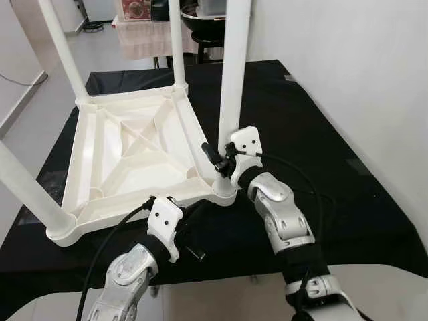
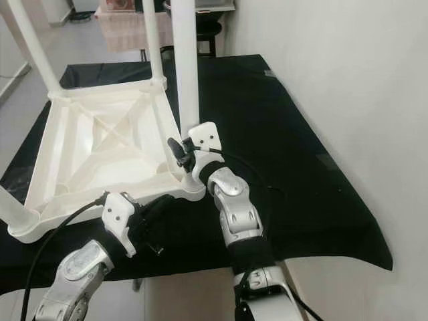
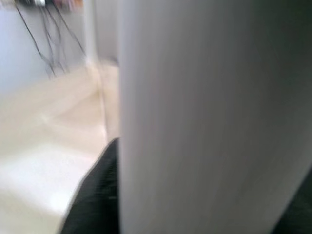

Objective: Building children table

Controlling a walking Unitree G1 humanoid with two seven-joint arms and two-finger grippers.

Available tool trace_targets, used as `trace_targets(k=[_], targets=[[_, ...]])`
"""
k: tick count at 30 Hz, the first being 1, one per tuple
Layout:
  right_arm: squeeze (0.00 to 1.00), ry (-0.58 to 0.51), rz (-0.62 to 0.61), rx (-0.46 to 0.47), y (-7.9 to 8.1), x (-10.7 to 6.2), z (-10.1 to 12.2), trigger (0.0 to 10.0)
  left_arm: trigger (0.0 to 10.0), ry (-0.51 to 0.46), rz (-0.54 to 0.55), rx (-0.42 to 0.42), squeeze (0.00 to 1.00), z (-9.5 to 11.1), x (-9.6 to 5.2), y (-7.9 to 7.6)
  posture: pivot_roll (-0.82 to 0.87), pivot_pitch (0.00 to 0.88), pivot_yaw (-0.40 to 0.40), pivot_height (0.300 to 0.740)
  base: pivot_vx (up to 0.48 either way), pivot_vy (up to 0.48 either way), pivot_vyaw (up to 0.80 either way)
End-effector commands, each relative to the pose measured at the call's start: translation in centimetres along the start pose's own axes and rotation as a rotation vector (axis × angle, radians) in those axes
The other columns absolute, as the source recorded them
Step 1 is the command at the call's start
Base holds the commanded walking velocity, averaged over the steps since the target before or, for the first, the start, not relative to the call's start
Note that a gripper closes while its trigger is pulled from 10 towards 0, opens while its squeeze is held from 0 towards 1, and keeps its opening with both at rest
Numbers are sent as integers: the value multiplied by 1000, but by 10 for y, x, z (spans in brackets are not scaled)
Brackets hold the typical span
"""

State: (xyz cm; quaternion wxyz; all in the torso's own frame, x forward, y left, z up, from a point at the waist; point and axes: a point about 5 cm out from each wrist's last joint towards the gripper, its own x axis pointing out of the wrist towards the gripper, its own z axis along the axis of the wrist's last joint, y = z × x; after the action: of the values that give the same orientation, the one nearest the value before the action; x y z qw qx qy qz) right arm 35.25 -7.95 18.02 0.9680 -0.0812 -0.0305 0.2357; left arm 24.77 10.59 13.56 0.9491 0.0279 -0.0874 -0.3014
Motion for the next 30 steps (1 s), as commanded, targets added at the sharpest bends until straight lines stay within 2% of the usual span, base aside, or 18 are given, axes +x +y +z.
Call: trace_targets(k=[1,4,6,9,10,11,14,15,18,21,22,24,25,30], targets=[[1000,105,-34,22,0,-6,-18,10000,10000,19,-5,2,0,-3,-1,0,26,115,-15,740,0,0,0],[1000,98,-20,53,-2,-5,-12,10000,10000,19,-10,-6,0,-3,-1,0,26,116,-15,740,0,0,0],[1000,68,12,151,-5,1,-4,10000,10000,18,-11,-8,0,-3,-1,-1,25,115,-17,740,0,0,0],[1000,47,71,131,-6,5,3,10000,10000,17,-11,-9,0,-3,-1,-1,32,114,-24,740,0,0,0],[0,-20,250,68,-7,11,22,10000,10000,16,-9,-8,0,-3,-1,-2,36,114,-25,740,0,0,0],[0,-20,250,68,-7,11,22,10000,10000,16,-9,-8,0,-3,-1,-2,36,114,-25,740,0,0,0],[0,-73,493,-2,-7,12,35,10000,10000,15,-7,-7,0,-3,-1,-2,35,112,-27,740,0,0,0],[0,-73,493,-2,-7,12,35,10000,10000,15,-7,-7,0,-3,-1,-2,35,112,-27,740,0,0,0],[0,-64,655,-63,-14,10,35,10000,10000,15,-9,-10,0,-3,0,-2,35,112,-27,740,0,0,0],[0,-42,706,-72,-18,12,36,10000,10000,17,-10,-11,0,-4,0,-3,49,104,-25,740,0,0,0],[0,-41,736,-67,-19,13,38,6431,10000,18,-11,-11,0,-4,0,-3,52,102,-24,740,0,0,0],[0,-40,762,-57,-20,15,40,6431,10000,19,-11,-11,0,-4,0,-3,52,102,-24,740,0,0,0],[0,-32,785,-49,-20,17,41,0,10000,20,-12,-11,0,-4,0,-4,52,102,-24,740,0,0,0],[0,-11,820,-51,-19,21,39,0,10000,21,-12,-11,0,-5,0,-4,58,98,-25,740,0,0,0]])
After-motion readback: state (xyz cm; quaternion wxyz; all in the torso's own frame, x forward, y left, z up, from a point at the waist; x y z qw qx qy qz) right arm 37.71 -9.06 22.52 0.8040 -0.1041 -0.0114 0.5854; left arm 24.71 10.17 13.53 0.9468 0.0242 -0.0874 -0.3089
